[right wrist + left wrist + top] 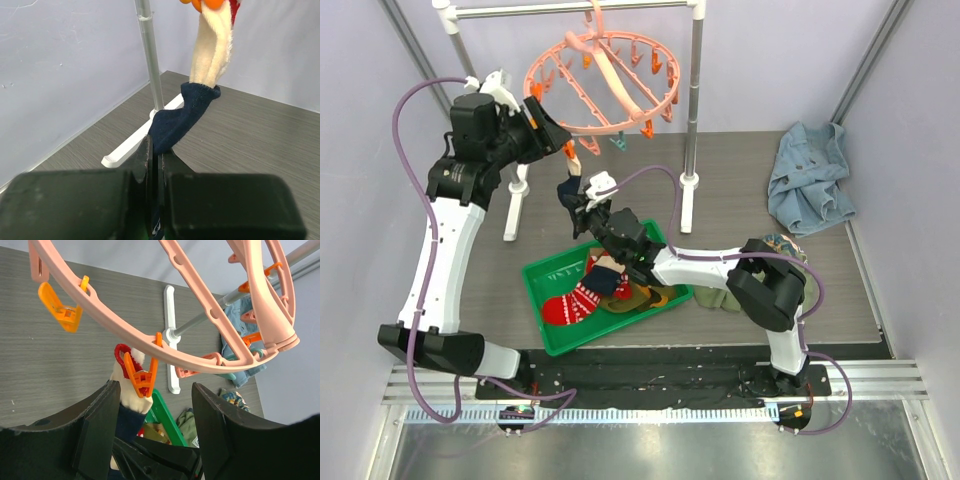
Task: Remove the socks clipped to the hanger
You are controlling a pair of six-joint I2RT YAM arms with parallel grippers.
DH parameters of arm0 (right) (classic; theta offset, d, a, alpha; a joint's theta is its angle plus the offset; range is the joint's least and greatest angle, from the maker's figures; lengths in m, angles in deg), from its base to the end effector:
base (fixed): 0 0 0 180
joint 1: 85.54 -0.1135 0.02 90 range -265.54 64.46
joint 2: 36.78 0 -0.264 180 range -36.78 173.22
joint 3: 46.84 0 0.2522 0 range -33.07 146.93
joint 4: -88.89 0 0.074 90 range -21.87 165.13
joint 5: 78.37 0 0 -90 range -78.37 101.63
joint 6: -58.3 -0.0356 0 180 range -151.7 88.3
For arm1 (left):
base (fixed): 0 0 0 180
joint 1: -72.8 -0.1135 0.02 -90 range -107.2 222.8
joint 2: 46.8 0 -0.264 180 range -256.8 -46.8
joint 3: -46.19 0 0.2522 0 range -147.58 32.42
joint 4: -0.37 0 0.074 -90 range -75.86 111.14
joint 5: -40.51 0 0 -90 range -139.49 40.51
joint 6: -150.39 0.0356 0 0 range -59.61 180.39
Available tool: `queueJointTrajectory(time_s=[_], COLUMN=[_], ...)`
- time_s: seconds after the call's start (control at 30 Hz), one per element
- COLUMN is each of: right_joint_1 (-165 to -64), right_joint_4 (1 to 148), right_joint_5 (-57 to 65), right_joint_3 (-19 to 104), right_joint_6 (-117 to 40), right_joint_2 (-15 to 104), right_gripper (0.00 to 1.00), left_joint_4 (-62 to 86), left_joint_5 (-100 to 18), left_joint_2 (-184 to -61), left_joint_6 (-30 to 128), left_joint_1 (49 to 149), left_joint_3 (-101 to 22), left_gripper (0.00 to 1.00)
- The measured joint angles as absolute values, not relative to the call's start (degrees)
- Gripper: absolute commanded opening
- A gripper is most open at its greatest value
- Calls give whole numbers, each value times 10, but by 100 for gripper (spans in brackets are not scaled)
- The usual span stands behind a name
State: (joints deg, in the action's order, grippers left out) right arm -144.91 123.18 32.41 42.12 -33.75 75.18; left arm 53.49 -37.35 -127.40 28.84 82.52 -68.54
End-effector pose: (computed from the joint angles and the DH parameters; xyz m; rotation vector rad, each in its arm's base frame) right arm 0.2432 0.3860 0.2808 -0.3919 1.3617 0.6431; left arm 0.2831 -0.0561 0.4801 -0.2239 1.9418 -0.6840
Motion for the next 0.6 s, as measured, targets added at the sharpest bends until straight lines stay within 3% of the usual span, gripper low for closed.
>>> queueJointTrajectory(time_s=[0.6], right_joint_1=[-1451], right_joint_4=[1231], right_joint_5=[318], right_joint_3=[420], right_joint_6=[-349], right_joint_2=[737], right_gripper=[1], left_joint_4=[513], left_joint_5=[-379], left_joint_2=[-1311], left_joint_6=[291], left_joint_1=[825], left_joint_3=[-671], left_gripper=[56])
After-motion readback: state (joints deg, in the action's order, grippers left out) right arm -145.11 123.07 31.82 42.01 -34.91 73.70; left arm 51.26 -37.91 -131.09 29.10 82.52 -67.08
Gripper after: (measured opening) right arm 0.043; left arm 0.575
